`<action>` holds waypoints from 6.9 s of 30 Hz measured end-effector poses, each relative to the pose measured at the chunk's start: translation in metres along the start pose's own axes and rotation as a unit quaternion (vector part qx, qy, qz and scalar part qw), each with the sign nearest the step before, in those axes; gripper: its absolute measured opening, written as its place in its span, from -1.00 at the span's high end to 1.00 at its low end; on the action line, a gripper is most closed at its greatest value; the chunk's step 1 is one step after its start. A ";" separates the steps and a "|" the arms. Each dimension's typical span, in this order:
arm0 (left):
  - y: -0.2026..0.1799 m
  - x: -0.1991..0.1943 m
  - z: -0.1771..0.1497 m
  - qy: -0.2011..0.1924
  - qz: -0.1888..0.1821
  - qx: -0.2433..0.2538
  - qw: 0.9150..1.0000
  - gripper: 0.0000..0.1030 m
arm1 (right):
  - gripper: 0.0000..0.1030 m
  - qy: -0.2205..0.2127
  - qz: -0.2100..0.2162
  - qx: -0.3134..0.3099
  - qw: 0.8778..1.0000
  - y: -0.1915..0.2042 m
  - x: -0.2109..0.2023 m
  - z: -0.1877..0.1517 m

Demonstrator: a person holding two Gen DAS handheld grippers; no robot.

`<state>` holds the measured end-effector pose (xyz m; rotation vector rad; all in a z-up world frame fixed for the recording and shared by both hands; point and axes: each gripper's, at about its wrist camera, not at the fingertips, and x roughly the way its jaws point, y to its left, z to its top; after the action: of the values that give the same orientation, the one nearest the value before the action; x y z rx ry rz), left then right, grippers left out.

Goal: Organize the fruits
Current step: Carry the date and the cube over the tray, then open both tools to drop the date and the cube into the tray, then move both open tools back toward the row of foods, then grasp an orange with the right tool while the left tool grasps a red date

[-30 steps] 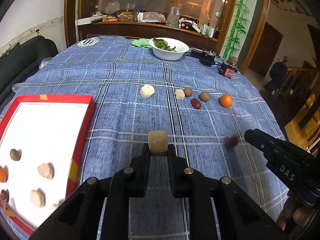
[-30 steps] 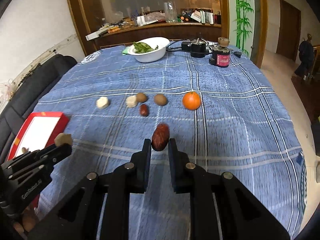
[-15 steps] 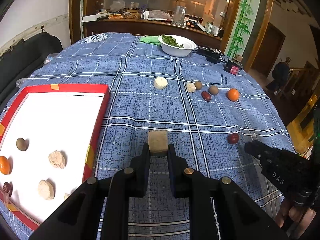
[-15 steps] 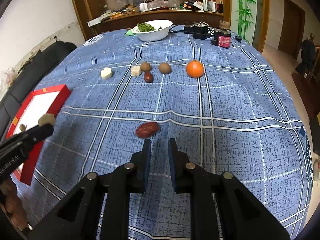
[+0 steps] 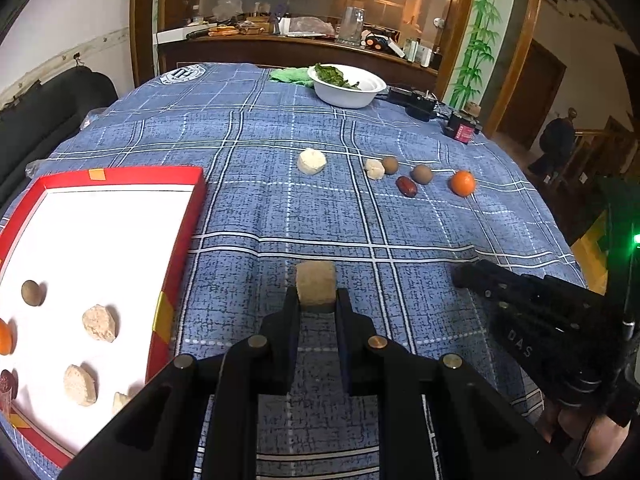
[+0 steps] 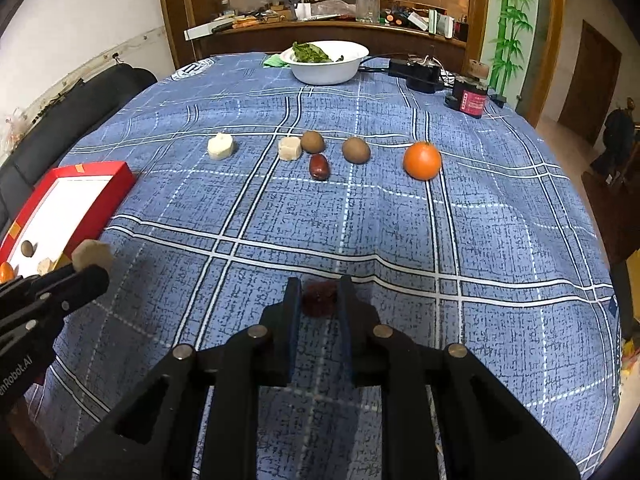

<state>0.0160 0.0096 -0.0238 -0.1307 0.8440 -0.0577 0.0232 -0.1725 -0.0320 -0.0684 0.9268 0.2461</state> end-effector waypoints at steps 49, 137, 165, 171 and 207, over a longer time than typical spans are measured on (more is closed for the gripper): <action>-0.017 -0.034 -0.009 -0.028 -0.009 0.019 0.999 0.70 | 0.41 -0.067 0.035 0.012 0.997 0.021 -0.072 -0.016; 0.212 -0.063 -0.019 -0.010 0.191 -0.197 0.962 0.25 | 0.39 -0.003 0.176 -0.139 0.974 0.260 0.002 0.035; 0.041 -0.039 0.013 -0.032 0.100 -0.037 0.994 -0.52 | -0.58 -0.005 0.254 0.229 0.940 -0.064 -0.016 -0.042; 0.007 -0.012 0.031 -0.015 0.075 -0.021 0.997 -0.52 | -0.59 -0.001 0.203 0.180 0.963 -0.071 -0.039 -0.038; -0.100 0.112 0.067 0.044 0.068 0.051 0.995 0.70 | 0.32 -0.018 0.050 0.129 0.990 -0.113 0.063 0.067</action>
<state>0.1406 -0.0952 -0.0492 0.0250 0.9347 0.0214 0.1393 -0.2594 -0.0474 0.2218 0.9198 0.2178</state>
